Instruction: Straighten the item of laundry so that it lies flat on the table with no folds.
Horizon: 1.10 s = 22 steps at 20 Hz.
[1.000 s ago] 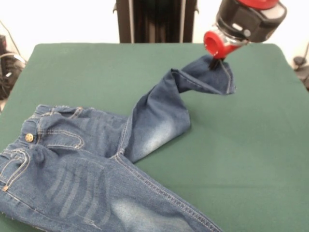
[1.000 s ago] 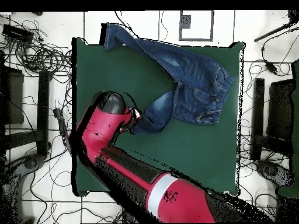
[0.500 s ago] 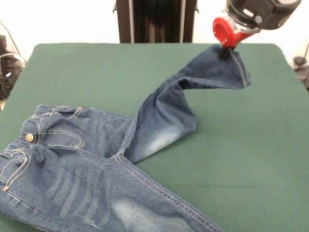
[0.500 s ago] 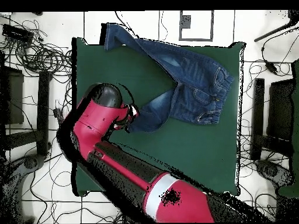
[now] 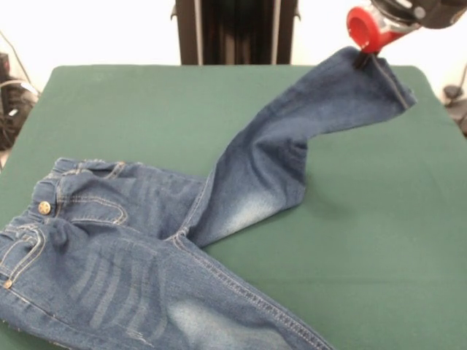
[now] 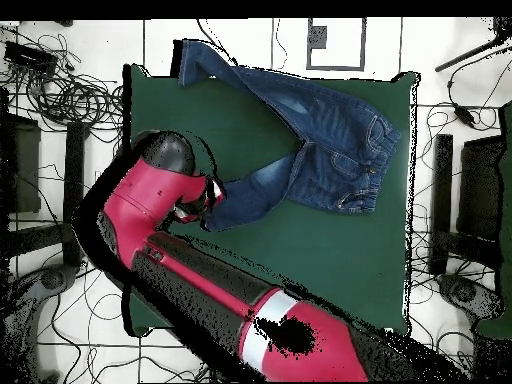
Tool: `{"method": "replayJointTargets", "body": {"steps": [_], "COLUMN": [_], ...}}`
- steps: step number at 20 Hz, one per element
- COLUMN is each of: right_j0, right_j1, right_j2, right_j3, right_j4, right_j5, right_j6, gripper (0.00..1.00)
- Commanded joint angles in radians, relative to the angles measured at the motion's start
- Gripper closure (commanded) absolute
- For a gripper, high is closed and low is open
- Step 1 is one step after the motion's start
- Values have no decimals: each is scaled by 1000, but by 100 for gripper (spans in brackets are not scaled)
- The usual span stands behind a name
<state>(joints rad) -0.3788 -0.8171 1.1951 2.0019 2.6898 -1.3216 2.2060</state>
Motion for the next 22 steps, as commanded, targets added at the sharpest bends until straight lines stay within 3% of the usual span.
{"method": "replayJointTargets", "body": {"steps": [1, 12, 22], "right_j0": [-17, -68, -73], "right_j1": [13, 10, 53], "right_j2": [75, 151, 145], "right_j3": [-50, -84, -158], "right_j4": [67, 122, -40], "right_j5": [-98, -181, -304], "right_j6": [-223, -238, -304], "gripper": [100, 100, 100]}}
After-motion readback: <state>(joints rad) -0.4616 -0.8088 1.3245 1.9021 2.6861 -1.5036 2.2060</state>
